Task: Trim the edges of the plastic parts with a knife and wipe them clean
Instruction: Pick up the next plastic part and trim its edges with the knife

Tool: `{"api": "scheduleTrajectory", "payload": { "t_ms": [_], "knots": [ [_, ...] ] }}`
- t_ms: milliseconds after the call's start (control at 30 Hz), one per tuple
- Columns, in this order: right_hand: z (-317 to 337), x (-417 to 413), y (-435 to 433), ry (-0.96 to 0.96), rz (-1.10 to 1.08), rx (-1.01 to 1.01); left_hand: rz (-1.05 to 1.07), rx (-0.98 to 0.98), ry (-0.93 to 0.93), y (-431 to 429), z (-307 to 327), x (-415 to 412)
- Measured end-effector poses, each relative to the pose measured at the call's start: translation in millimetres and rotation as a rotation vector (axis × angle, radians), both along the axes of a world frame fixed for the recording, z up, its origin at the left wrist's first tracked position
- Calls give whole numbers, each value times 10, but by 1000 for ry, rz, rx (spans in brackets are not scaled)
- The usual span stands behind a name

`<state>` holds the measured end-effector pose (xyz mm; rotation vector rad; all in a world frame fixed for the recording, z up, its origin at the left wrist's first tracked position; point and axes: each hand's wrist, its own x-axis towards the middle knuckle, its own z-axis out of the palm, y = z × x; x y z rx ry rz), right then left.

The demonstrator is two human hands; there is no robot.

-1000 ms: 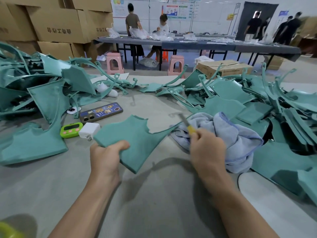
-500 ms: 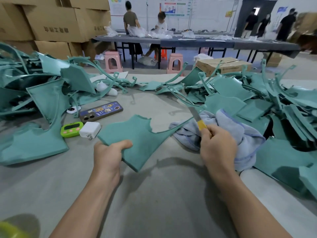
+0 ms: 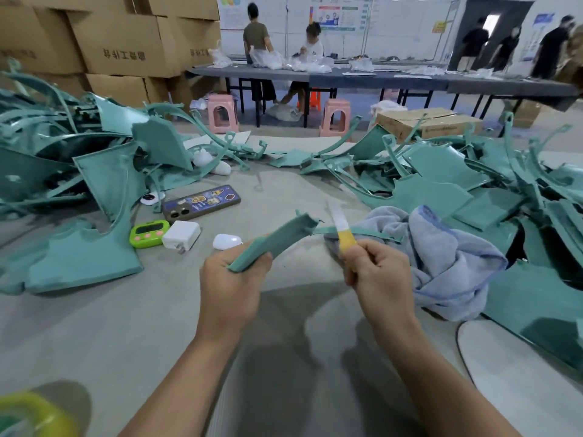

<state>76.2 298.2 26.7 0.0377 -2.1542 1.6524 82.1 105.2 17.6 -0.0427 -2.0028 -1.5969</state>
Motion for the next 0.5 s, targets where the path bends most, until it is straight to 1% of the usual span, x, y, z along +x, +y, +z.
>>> {"api": "scheduleTrajectory", "payload": {
  "t_ms": [67, 133, 200, 267, 333, 433, 500],
  "knots": [
    [-2, -3, 53, 38, 1, -47, 5, 12, -20, 0, -12, 3],
    [1, 33, 17, 62, 101, -35, 2, 15, -29, 6, -22, 0],
    [-10, 52, -63, 14, 180, -2, 14, 9, -33, 2, -22, 6],
    [-27, 21, -85, -49, 129, 33, 38, -2, -50, -16, -17, 10],
    [-30, 0, -61, -76, 48, -8, 59, 6, -77, -32, -21, -2],
    [-11, 33, -59, -21, 101, -64, 73, 30, -112, -33, -22, -25],
    [-25, 38, -89, -65, 139, -10, 70, 29, -133, -33, -35, -33]
  ]
}}
